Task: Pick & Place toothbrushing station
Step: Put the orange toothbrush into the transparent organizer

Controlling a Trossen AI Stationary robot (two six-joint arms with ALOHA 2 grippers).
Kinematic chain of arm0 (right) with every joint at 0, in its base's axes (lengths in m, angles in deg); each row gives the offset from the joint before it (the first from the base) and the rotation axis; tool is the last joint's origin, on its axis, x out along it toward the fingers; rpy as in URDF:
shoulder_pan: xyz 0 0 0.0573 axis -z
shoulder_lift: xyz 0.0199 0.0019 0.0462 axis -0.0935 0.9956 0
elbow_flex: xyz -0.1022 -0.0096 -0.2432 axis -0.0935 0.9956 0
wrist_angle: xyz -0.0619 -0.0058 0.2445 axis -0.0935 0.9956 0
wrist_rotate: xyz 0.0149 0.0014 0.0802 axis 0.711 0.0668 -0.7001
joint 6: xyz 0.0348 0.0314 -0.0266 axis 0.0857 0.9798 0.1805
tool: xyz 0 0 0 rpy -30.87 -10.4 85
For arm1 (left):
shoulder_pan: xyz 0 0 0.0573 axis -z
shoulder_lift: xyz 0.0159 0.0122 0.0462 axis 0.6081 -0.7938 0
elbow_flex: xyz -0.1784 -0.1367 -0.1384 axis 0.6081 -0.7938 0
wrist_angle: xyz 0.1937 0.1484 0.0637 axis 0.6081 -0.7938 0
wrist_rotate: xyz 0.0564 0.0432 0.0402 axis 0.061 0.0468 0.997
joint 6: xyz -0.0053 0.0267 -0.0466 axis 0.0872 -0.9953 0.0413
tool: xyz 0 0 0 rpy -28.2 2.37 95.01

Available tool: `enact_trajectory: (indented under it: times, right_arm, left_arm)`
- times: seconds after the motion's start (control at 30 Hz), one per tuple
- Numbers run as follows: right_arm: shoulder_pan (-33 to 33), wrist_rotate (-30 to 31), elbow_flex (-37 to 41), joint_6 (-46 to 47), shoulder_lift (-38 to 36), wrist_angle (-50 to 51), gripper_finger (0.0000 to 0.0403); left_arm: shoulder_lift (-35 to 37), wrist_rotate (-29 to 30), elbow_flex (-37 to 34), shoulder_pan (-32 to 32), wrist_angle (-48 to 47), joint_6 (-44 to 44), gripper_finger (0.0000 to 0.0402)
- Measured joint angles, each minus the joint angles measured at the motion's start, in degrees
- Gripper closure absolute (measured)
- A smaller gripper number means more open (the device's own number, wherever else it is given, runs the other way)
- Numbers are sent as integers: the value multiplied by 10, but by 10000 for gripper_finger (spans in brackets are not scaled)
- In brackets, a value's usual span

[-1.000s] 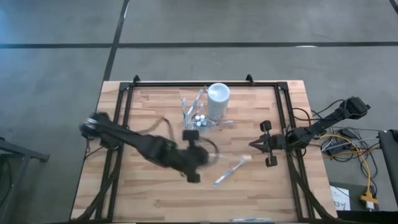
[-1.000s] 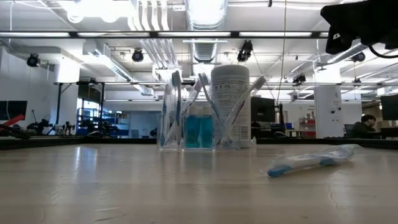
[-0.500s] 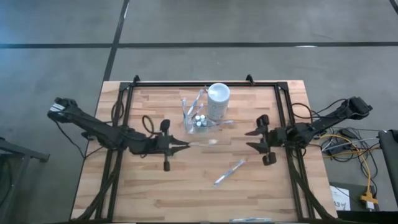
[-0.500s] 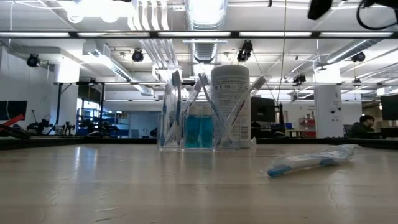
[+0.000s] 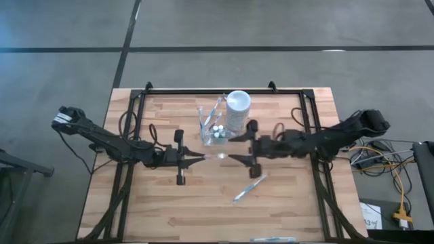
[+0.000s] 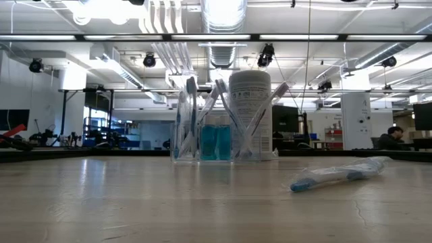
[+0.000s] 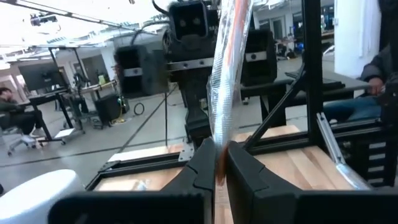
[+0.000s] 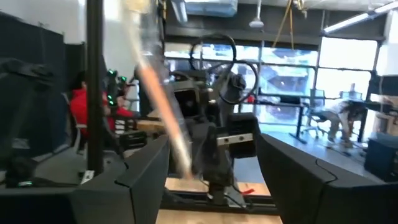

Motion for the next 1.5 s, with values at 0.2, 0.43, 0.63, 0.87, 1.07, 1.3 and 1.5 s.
enact_trajectory:
  times: [0.2, 0.43, 0.63, 0.87, 1.07, 1.3, 1.5]
  right_arm:
    - [21, -53, -122, -3, 75, 72, 159]
    - [23, -106, -231, 1, 115, 186, 179]
    - [22, -148, -260, 10, 109, 239, 187]
    - [22, -136, -267, 11, 113, 248, 170]
    - [23, -103, -266, -4, 118, 221, 173]
    - [23, -103, -266, -3, 118, 213, 195]
    - [23, -105, -266, -2, 125, 216, 210]
  left_arm:
    - [0, 3, 0, -1, -1, -20, 385]
    - [0, 11, 0, -1, 0, -51, 385]
    - [9, 29, -1, -1, 1, -53, 386]
    - [26, 28, 1, -1, 4, -52, 386]
    - [21, 28, -1, -1, 4, -50, 386]
    - [12, 27, -2, -7, 2, -49, 386]
    - [12, 27, -2, -18, 4, -44, 386]
